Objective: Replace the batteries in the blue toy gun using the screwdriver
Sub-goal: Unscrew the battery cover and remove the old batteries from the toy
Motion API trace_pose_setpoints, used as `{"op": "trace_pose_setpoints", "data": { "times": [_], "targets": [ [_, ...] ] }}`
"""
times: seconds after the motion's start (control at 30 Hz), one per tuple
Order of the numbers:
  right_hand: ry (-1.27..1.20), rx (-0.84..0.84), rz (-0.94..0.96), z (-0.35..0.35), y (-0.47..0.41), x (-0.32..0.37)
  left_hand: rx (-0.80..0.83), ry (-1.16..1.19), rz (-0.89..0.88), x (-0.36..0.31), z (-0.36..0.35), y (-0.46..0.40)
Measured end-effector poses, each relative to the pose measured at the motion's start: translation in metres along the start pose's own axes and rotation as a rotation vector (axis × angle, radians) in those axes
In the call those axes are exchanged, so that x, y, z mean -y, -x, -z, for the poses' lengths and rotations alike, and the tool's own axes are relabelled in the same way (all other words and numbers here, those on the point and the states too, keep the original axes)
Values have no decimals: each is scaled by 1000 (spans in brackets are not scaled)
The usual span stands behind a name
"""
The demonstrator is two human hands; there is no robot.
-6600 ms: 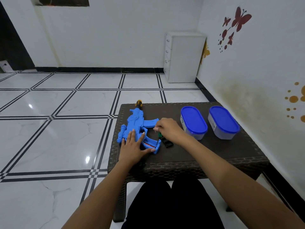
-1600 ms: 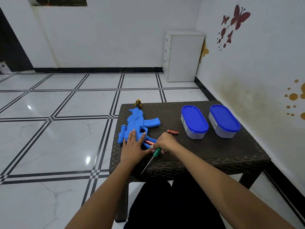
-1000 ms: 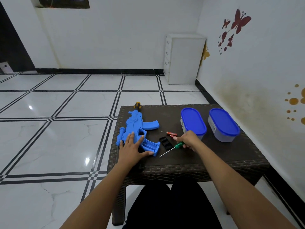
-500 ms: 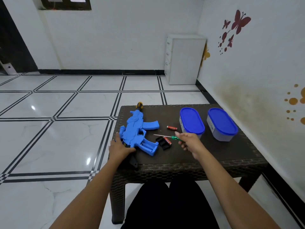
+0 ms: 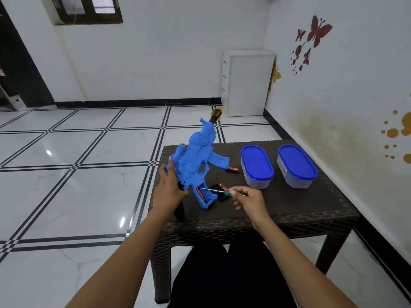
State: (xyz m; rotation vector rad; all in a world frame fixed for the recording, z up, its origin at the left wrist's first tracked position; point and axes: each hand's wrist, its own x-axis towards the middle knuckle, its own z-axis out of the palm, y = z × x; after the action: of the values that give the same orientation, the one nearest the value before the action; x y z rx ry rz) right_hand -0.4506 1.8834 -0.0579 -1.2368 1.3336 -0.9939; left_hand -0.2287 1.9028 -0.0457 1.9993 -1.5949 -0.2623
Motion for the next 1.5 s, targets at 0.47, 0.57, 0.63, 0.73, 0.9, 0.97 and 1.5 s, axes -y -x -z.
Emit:
{"op": "trace_pose_setpoints", "data": {
  "times": [0.47, 0.57, 0.63, 0.73, 0.9, 0.97, 1.5],
  "targets": [
    [625, 87, 396, -42, -13, 5, 226, 44, 308, 43, -21, -14],
    [674, 143, 395, -51, -19, 10, 225, 31, 280, 47, -23, -15],
    [587, 125, 338, -55, -24, 16, 219, -19, 245, 48, -25, -15],
    [386, 106, 275, -60, -29, 24, 193, -73, 183, 42, -26, -15],
    [411, 157, 311, -70, -37, 39, 265, -203, 111, 17, -43, -11],
    [443, 178, 318, -69, -39, 43, 250, -240, 110, 15, -49, -10],
    [358, 276, 285, -62, -48, 43, 222, -264, 96, 15, -50, -8]
  ]
}}
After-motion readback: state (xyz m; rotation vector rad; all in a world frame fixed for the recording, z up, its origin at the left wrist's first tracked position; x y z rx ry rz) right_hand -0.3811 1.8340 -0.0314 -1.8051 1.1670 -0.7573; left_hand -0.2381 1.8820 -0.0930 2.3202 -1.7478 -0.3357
